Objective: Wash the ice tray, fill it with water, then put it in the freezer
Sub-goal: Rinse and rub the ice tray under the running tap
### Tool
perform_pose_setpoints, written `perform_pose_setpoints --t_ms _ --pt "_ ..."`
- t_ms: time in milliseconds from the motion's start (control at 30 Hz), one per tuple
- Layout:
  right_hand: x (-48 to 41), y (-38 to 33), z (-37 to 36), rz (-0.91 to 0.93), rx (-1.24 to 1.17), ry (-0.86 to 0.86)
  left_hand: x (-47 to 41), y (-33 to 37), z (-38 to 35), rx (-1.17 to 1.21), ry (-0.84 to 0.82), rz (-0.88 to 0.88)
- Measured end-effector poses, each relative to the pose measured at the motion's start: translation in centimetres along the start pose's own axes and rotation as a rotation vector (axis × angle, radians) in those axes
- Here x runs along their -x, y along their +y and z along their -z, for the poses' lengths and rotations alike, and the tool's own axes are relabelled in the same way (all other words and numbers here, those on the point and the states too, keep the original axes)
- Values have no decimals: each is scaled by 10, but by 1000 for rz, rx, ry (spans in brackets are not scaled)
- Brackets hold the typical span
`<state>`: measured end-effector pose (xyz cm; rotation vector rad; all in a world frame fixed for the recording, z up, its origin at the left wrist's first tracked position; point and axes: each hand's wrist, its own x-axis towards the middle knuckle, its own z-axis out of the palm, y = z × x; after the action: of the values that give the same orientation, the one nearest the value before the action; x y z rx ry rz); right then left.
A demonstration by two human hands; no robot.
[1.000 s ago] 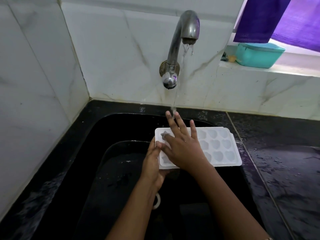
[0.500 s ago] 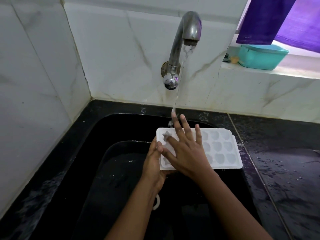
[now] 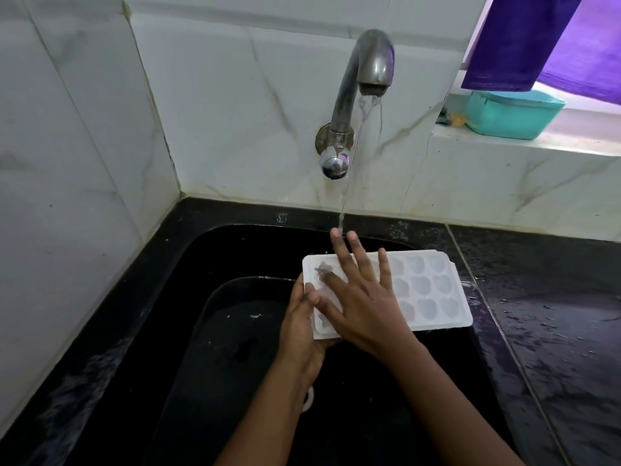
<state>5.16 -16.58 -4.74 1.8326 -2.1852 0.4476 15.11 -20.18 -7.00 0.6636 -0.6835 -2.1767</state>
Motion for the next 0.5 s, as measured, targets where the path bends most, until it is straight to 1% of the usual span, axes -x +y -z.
perform_pose_setpoints --t_ms 67,133,200,267,333,400,500 --pt "-3 6 2 -20 -40 -63 -1 -1 1 31 -1 3" --pt "-6 10 3 -52 -3 -28 0 -1 -1 21 -16 12" --pt "-5 3 0 -42 22 15 -2 -1 -1 1 -9 19" --pt "-4 -1 -6 -19 5 -9 -3 0 1 9 -2 21" --pt "-6 5 -4 -44 1 -24 -2 -1 0 39 -6 19" --pt "-8 8 -1 -77 34 36 0 -3 -3 44 -6 30" --pt "-4 -3 -6 -45 78 89 -3 -3 -4 30 0 41"
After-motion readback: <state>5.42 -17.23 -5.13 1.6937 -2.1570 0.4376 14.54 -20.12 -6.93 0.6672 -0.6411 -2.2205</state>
